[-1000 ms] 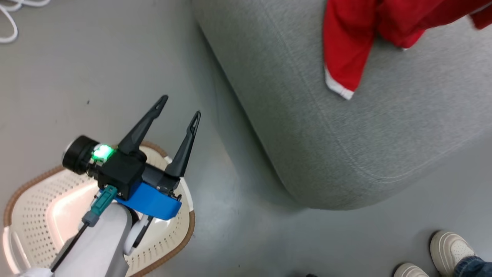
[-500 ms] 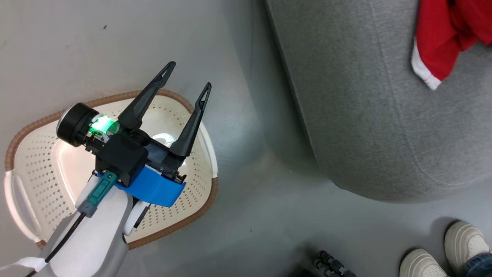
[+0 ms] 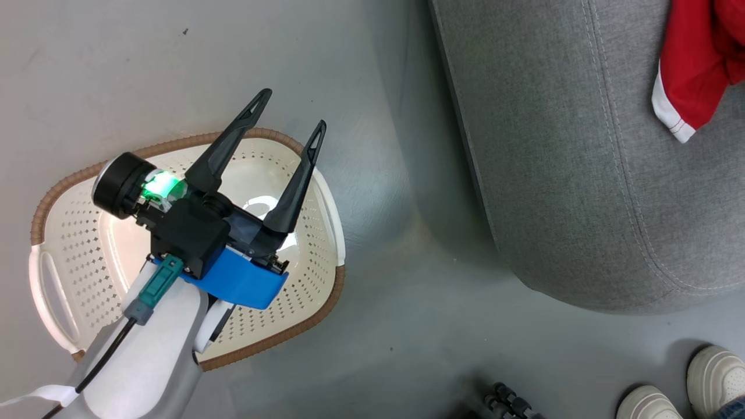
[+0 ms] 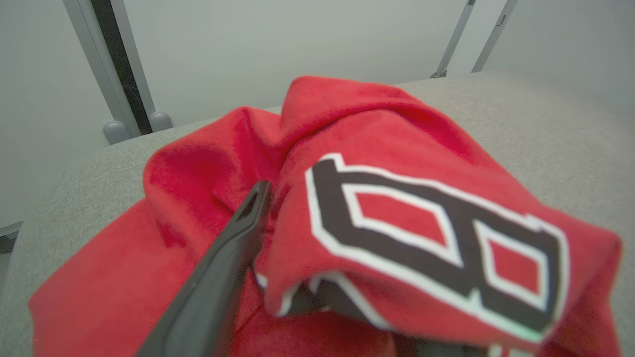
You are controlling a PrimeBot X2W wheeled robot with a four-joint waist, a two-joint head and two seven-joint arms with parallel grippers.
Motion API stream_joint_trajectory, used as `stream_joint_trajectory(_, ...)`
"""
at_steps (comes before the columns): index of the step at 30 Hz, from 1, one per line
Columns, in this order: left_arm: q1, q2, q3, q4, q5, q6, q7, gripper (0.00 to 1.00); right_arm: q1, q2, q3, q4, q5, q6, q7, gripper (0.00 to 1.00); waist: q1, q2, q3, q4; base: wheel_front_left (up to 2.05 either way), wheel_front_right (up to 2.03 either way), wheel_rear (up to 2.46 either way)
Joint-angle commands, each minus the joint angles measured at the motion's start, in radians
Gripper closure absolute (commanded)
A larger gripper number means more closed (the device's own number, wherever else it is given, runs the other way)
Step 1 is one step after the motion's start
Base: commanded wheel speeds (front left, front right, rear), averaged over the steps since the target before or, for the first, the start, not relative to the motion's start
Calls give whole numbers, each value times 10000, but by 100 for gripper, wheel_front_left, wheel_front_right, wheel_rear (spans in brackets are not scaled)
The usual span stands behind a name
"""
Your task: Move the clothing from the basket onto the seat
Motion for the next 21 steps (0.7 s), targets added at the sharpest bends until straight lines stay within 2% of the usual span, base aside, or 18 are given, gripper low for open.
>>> stream_joint_trajectory(1,-186,-20,-10,40,46,51,-39,0,-211,28,-9,74,-65,5,-55,0,-1,0,-37,-6,0,0,0)
stream_joint_trajectory(12,-62,-182,27,156,-42,14,-48,0,-81,138,85,518,-456,4,-299,0,-1,0,-494,14,0,0,0)
stream_joint_trajectory(21,477,-609,249,506,-237,-29,-48,0,1046,659,781,482,-238,4,-597,0,-1,0,-1811,70,0,0,0)
